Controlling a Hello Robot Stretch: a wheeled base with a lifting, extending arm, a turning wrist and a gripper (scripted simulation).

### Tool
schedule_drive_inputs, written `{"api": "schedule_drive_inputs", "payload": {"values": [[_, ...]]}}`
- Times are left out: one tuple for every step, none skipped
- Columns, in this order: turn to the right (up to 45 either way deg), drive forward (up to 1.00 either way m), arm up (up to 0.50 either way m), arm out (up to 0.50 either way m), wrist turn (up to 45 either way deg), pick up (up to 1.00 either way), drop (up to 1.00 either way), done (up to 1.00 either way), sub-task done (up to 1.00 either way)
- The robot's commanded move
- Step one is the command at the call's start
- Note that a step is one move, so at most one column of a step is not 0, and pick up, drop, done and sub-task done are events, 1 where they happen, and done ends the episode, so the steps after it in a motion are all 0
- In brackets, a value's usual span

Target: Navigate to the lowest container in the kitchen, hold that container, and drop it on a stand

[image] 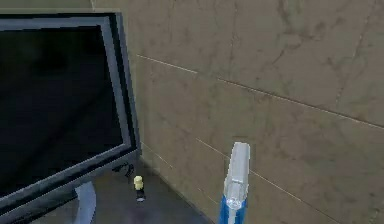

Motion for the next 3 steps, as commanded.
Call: {"api": "schedule_drive_inputs", "payload": {"values": [[45.0,0.00,0.00,0.00,0.0,0.00,0.00,0.00,0.00],[45.0,0.00,0.00,0.00,0.0,0.00,0.00,0.00,0.00],[39.0,0.00,0.00,0.00,0.0,0.00,0.00,0.00,0.00]]}}
